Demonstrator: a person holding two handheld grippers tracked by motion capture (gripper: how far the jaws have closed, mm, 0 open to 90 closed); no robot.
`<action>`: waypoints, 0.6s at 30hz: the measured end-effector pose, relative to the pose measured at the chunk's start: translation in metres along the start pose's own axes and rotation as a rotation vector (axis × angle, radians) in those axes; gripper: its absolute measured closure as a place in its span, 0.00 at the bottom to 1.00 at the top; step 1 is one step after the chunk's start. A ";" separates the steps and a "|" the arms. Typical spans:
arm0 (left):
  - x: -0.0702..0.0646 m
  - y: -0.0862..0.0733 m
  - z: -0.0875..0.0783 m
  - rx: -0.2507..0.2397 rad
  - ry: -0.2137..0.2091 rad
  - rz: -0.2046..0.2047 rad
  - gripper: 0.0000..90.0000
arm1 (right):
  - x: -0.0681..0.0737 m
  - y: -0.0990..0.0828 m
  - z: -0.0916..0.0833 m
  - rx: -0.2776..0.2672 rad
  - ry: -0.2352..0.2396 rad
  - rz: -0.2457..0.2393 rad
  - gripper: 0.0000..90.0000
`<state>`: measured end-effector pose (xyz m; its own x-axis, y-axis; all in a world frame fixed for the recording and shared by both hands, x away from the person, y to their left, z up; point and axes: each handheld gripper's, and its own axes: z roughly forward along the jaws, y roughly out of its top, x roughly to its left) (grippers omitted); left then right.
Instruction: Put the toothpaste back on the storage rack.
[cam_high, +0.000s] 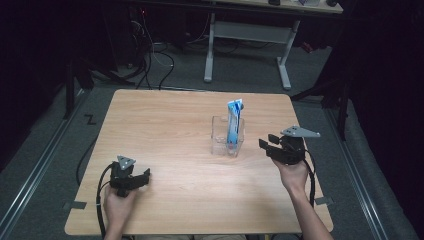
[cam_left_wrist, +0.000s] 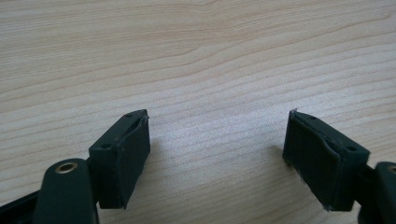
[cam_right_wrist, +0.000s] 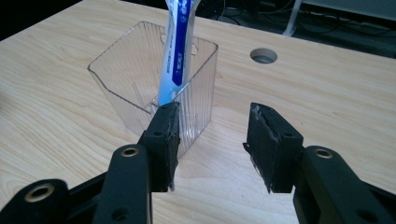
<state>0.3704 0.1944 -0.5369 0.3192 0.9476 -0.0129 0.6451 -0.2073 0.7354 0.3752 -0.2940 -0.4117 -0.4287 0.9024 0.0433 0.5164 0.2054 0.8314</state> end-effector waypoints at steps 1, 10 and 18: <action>0.000 0.000 0.000 0.001 -0.001 0.000 0.26 | 0.000 -0.001 0.000 0.002 -0.001 0.004 0.60; 0.000 0.000 0.000 0.001 0.000 0.000 0.26 | -0.005 -0.013 0.000 0.013 -0.001 0.027 0.60; 0.000 0.000 0.000 0.001 0.000 0.000 0.26 | -0.005 -0.027 0.005 0.029 0.008 0.052 0.60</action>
<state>0.3704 0.1944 -0.5369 0.3194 0.9475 -0.0131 0.6458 -0.2075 0.7347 0.3670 -0.3027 -0.4373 -0.4068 0.9090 0.0908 0.5594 0.1693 0.8114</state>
